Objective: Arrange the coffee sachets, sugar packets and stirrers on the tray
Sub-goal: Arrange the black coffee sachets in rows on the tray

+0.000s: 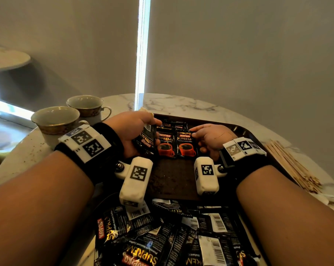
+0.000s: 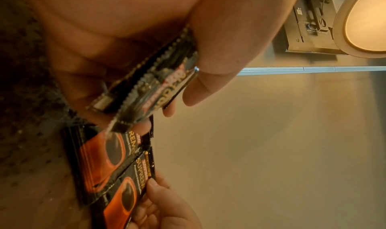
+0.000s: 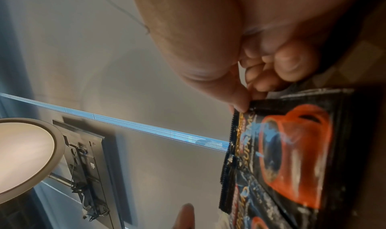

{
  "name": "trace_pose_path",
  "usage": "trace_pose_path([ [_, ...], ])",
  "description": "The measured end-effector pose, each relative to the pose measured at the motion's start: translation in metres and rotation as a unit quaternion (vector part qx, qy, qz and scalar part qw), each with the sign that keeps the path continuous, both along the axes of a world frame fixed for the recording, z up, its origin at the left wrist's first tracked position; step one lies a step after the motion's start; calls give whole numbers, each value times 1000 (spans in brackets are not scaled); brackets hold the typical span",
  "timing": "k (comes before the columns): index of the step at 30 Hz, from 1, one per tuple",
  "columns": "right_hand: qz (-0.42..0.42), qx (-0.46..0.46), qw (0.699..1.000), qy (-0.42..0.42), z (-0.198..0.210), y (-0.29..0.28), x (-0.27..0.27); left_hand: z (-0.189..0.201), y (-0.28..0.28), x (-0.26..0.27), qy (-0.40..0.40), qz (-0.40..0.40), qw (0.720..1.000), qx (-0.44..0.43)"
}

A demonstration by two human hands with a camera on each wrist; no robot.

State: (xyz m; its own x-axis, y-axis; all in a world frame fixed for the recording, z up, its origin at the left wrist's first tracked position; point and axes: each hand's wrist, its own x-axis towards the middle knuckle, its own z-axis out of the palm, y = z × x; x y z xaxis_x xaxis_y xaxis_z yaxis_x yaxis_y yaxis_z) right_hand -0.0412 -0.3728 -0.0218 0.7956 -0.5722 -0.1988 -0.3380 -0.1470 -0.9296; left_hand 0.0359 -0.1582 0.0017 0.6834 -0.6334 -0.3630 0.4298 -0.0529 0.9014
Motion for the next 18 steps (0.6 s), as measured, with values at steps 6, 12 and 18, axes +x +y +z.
trace_pose_path([
  [6, -11, -4, 1000, -23, -3, 0, 0, -1, -1, -1, -7, -4, 1000, 15],
  [12, -15, -16, 1000, -21, -5, -3, 0, 0, -1, -3, -2, -12, 1000, 24],
  [18, -22, -19, 999, -25, -7, -6, 2, 0, -2, -7, 8, -16, 1000, 20],
])
